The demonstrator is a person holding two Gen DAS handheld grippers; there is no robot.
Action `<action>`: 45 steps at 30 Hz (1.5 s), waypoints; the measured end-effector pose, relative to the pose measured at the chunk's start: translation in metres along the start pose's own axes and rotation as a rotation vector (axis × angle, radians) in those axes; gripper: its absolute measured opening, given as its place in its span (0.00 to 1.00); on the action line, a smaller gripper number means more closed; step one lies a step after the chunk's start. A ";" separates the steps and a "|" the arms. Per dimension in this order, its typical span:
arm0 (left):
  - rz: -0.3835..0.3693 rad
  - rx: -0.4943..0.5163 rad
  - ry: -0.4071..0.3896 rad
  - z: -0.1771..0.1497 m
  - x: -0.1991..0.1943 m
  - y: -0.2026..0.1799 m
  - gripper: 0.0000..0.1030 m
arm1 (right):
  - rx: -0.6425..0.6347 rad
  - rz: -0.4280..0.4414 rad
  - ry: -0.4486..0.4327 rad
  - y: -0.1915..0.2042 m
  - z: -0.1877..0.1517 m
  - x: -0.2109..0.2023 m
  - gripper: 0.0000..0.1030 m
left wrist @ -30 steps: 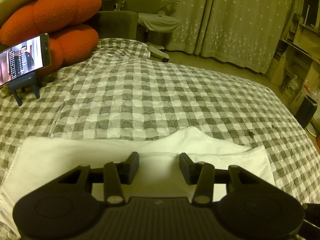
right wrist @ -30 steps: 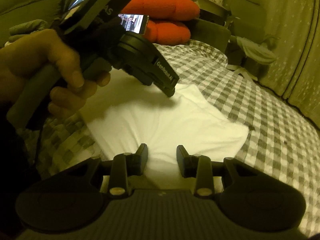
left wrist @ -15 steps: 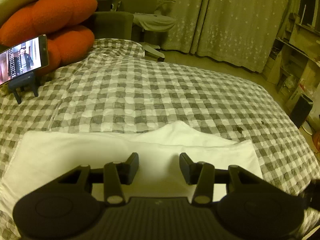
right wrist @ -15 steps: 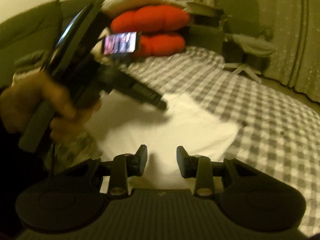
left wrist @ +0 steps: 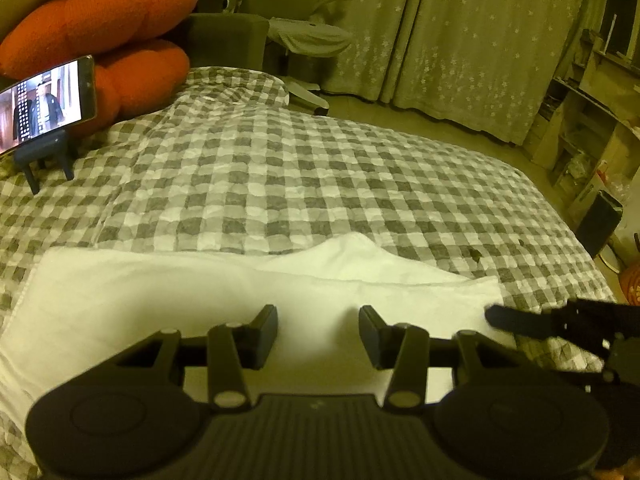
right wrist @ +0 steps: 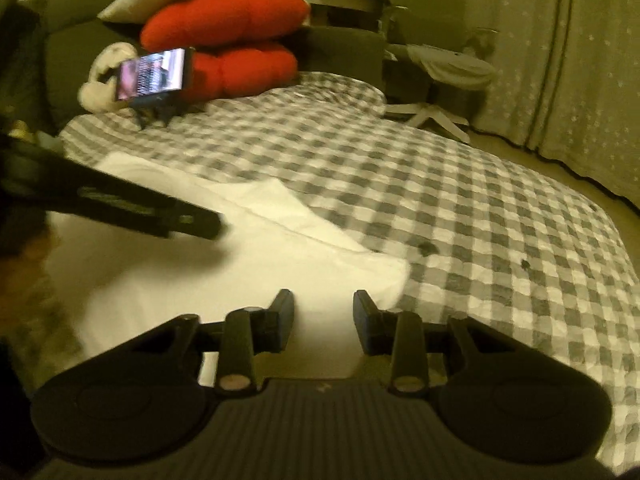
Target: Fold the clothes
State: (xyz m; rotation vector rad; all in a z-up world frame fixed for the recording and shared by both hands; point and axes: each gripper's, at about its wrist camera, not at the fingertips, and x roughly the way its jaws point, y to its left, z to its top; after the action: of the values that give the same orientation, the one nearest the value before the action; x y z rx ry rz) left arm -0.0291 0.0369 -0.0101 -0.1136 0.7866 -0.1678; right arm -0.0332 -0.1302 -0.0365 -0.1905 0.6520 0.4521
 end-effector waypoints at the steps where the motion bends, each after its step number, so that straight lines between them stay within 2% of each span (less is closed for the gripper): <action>1: -0.001 -0.002 0.001 0.000 0.000 0.000 0.45 | 0.006 -0.010 -0.004 -0.003 0.001 0.002 0.38; 4: -0.005 -0.006 0.006 0.000 0.000 0.001 0.45 | 0.032 -0.071 -0.008 -0.013 0.003 0.004 0.38; 6: -0.012 -0.006 0.011 0.000 0.000 0.002 0.46 | 0.053 -0.114 -0.005 -0.021 0.003 0.007 0.43; 8: -0.018 -0.005 0.016 0.000 -0.001 0.002 0.46 | 0.085 -0.119 -0.005 -0.028 0.002 0.007 0.45; 15: -0.046 -0.003 0.007 -0.001 -0.008 0.001 0.46 | 0.128 -0.214 -0.045 -0.034 0.000 -0.006 0.45; 19: -0.047 0.006 -0.008 0.001 -0.012 0.000 0.47 | 0.122 -0.162 -0.076 -0.028 0.000 -0.012 0.45; 26: -0.016 -0.025 0.015 0.004 -0.003 0.010 0.48 | 0.046 -0.056 -0.059 -0.004 -0.005 -0.020 0.45; 32: -0.003 -0.018 0.017 0.001 -0.001 0.013 0.48 | -0.144 0.025 -0.017 0.024 -0.017 -0.024 0.45; 45: 0.007 0.002 0.013 -0.001 0.001 0.010 0.48 | -0.241 0.067 0.062 0.020 -0.025 -0.042 0.45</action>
State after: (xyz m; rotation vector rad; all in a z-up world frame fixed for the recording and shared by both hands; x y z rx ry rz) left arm -0.0276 0.0460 -0.0129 -0.1083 0.7994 -0.1630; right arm -0.0856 -0.1345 -0.0310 -0.4136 0.6652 0.5912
